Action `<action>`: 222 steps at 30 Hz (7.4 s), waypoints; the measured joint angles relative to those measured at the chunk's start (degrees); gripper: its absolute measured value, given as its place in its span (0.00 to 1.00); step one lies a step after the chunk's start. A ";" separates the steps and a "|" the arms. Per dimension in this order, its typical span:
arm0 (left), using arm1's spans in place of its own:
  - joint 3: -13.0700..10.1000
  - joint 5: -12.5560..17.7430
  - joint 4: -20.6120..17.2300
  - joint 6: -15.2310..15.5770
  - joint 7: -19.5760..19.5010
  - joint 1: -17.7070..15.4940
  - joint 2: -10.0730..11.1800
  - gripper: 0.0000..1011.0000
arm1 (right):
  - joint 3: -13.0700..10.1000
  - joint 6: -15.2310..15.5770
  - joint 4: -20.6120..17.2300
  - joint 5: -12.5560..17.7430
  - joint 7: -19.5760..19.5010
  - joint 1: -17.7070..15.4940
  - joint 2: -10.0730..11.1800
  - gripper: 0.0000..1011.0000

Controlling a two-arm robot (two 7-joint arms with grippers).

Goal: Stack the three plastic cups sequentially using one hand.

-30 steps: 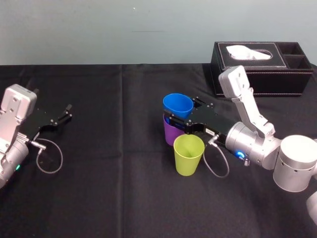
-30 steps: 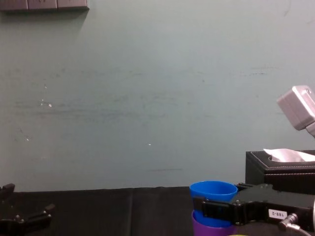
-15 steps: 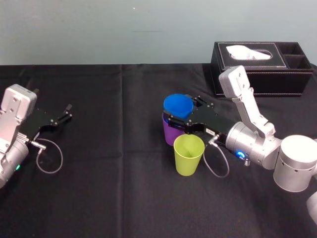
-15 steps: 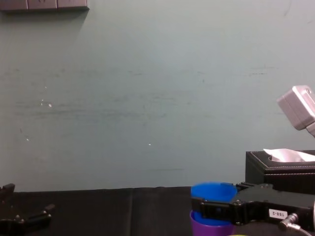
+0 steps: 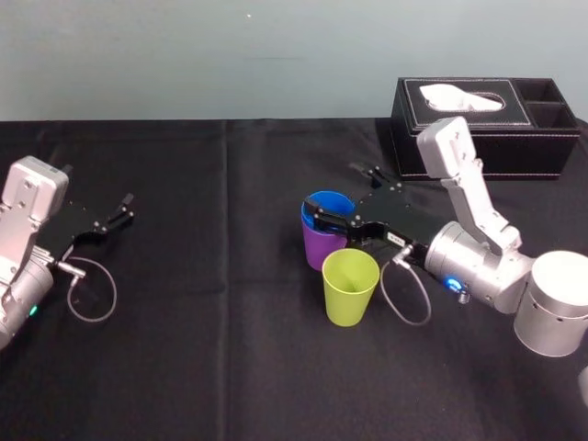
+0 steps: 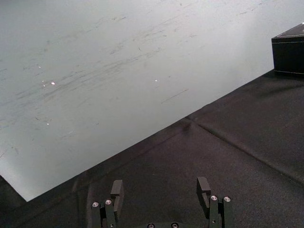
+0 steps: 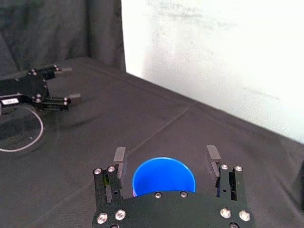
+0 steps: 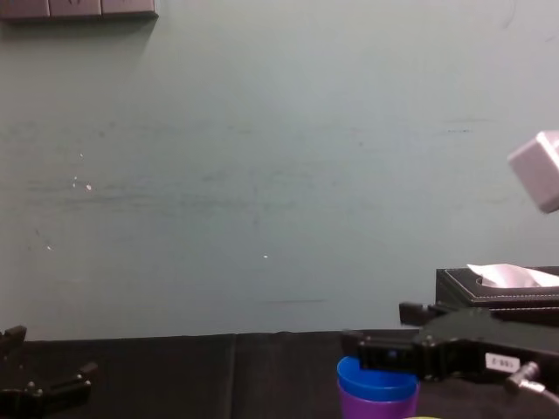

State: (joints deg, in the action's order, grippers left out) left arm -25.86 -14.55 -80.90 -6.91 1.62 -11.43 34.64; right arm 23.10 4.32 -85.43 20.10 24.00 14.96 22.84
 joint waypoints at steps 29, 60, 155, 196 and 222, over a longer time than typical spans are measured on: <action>0.00 0.00 0.00 0.00 0.00 0.00 0.00 1.00 | -15.15 -2.47 -13.09 -1.07 -5.61 -23.12 9.18 0.99; 0.00 0.00 0.00 0.00 0.00 0.00 0.00 1.00 | -4.46 -13.29 -2.09 1.43 9.00 -16.94 7.72 0.99; 0.00 0.00 0.00 0.00 0.00 0.00 0.00 1.00 | -2.37 -0.67 -9.82 6.31 4.49 -4.72 6.47 0.73; 0.00 0.00 0.00 0.00 0.00 0.00 0.00 1.00 | 3.01 -2.15 5.20 4.18 4.92 5.98 0.96 0.73; 0.00 0.00 0.00 0.00 0.00 0.00 0.00 1.00 | 3.34 -3.28 6.97 3.58 5.55 5.88 0.50 0.91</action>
State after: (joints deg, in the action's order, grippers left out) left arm -25.86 -14.55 -80.90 -6.91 1.62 -11.43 34.65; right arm 26.44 1.04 -78.46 23.68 29.55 20.84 23.34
